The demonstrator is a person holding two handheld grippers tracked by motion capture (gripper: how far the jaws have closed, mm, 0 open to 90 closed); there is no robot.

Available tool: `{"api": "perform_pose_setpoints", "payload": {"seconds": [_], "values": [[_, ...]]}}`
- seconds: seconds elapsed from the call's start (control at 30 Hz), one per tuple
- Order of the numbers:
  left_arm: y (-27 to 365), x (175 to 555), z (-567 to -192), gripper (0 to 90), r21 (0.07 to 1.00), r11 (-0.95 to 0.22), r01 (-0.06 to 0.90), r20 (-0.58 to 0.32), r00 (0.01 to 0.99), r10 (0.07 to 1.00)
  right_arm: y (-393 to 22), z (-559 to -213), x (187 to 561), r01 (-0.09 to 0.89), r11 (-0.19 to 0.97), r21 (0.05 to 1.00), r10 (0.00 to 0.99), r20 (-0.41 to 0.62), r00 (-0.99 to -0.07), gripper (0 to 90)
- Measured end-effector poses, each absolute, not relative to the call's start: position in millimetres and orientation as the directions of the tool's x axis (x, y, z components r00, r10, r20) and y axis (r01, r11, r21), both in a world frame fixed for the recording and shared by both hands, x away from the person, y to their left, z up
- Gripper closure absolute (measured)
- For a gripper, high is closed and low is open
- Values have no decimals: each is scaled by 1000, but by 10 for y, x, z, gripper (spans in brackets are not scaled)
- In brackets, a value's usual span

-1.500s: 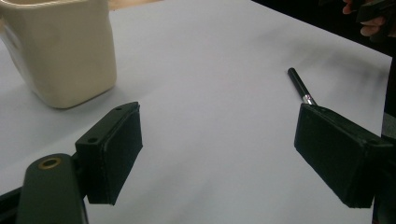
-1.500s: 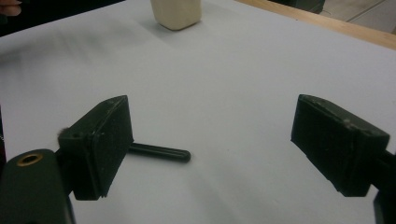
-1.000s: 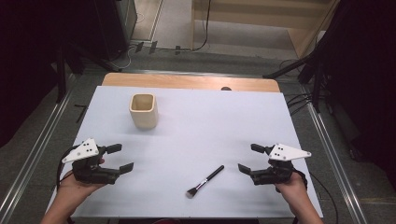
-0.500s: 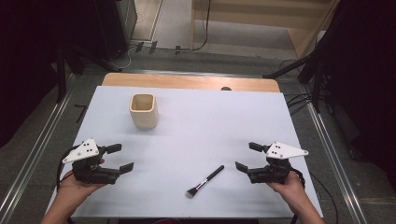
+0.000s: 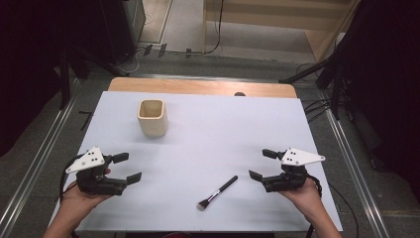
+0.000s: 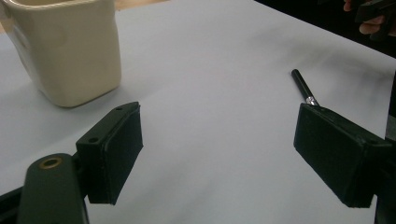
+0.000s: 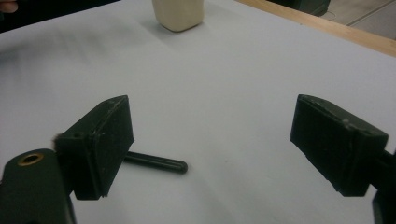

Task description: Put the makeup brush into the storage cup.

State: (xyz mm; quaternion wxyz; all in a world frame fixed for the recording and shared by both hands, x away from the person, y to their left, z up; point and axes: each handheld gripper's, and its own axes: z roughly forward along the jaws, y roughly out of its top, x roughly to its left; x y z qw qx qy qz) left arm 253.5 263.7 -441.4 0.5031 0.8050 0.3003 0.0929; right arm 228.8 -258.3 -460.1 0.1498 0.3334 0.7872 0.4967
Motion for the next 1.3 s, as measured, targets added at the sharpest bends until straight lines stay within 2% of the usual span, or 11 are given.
{"api": "perform_pose_setpoints", "payload": {"seconds": [0.6,1.3], "values": [[2627,2538,-4419,164,863,-317,394,-153,801,579,-2520,-4498,2410,330,275,903,659,73,-748,156],[2626,2539,-4426,164,860,-318,399,-157,800,578,-2213,-4419,2605,276,348,896,525,57,-849,161]]}}
